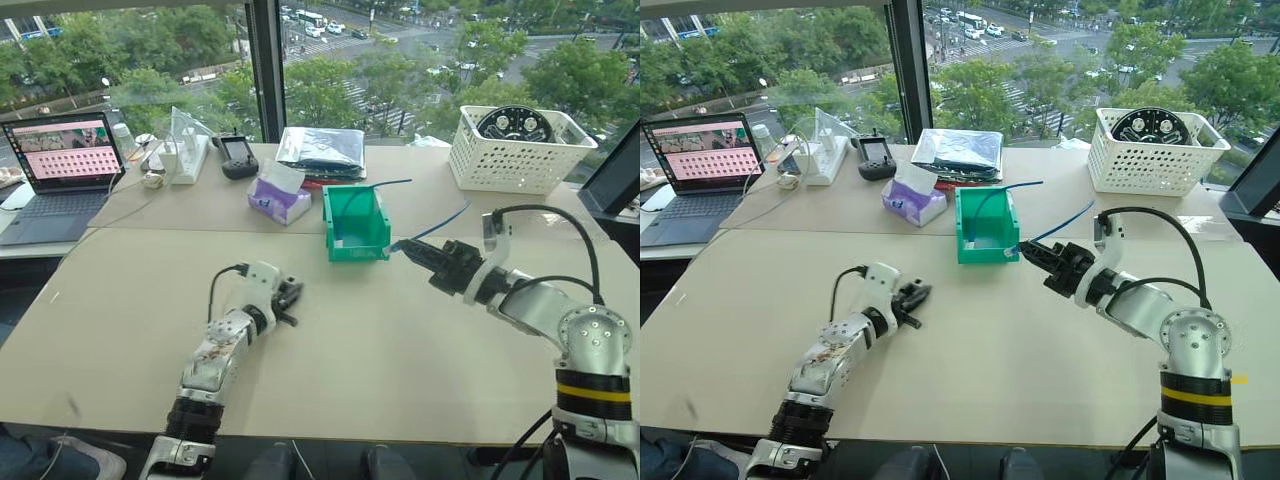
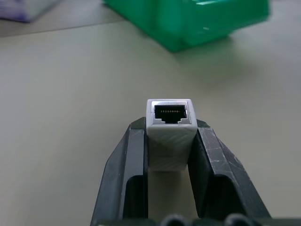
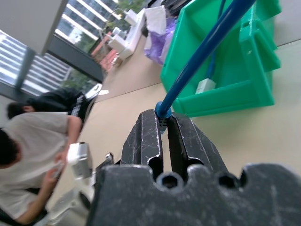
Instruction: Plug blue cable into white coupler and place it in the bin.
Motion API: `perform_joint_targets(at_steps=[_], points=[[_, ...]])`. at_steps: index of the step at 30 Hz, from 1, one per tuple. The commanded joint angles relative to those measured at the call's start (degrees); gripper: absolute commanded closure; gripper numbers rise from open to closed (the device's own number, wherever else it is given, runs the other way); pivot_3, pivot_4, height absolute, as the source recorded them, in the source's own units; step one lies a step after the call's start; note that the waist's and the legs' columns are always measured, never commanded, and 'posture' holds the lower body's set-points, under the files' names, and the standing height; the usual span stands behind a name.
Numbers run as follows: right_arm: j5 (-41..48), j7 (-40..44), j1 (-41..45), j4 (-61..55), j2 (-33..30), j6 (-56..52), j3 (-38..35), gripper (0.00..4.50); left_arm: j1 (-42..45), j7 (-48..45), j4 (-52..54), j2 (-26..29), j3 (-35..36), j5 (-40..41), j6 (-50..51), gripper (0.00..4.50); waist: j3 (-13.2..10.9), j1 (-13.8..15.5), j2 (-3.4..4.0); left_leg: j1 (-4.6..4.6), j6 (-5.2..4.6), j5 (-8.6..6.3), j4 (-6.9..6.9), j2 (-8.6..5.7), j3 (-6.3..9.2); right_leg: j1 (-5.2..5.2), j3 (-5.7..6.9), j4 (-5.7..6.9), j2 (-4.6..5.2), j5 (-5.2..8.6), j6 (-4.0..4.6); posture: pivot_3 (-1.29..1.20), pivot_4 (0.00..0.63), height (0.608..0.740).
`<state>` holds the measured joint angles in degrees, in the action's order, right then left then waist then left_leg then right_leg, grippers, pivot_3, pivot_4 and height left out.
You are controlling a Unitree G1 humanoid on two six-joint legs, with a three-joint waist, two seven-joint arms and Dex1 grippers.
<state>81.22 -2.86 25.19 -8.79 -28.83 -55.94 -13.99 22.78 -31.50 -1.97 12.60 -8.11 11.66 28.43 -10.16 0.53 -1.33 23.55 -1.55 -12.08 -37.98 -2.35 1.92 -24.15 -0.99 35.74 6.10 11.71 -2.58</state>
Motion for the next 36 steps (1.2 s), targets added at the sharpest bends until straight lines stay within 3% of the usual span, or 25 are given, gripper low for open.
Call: perform_joint_targets(at_steps=[1,6,10,23,36], points=[[-4.2,0.2,-1.7,-4.9,1.7,2.2,1.3,4.50,4.6,-5.2,4.1,2.0,-4.0,0.8,4.7,3.84,0.0,-0.2,0.00,0.01,0.00,0.00,0.00,0.01,0.00,-0.01,0.00,0.00,-0.02,0.00,0.00,0.00,0.150,0.740],[-7.7,-2.1,-5.7,-9.6,6.4,1.4,6.4,4.50,8.8,-6.1,4.5,4.6,-9.9,-0.5,20.2,3.84,0.0,-1.4,0.01,-0.04,0.00,0.00,0.01,0.08,0.06,-0.01,0.00,0.02,-0.16,0.01,0.01,0.00,0.150,0.740],[-8.5,-4.3,-8.1,-11.1,9.7,1.8,6.8,4.50,9.2,-6.2,6.4,4.4,-11.5,0.2,24.2,3.84,0.0,-1.4,-0.01,-0.05,0.00,-0.01,0.02,0.14,0.14,0.00,-0.01,0.03,-0.23,0.02,0.01,0.00,0.150,0.740],[-9.6,-4.9,-8.2,-11.1,12.5,0.8,7.5,4.50,9.5,-7.5,8.2,4.2,-14.4,0.0,24.1,3.84,0.0,-1.2,0.00,-0.12,0.00,-0.01,0.02,0.14,0.11,0.03,-0.05,0.02,-0.23,0.02,0.01,0.00,0.150,0.740],[-8.5,-4.3,-9.8,-11.8,10.5,-3.6,8.0,4.50,9.2,-6.9,8.5,4.5,-14.3,-0.6,23.6,3.84,0.0,-1.2,0.00,-0.13,0.00,-0.01,0.02,0.13,0.10,0.04,-0.06,0.03,-0.22,0.02,0.01,0.00,0.150,0.740]])
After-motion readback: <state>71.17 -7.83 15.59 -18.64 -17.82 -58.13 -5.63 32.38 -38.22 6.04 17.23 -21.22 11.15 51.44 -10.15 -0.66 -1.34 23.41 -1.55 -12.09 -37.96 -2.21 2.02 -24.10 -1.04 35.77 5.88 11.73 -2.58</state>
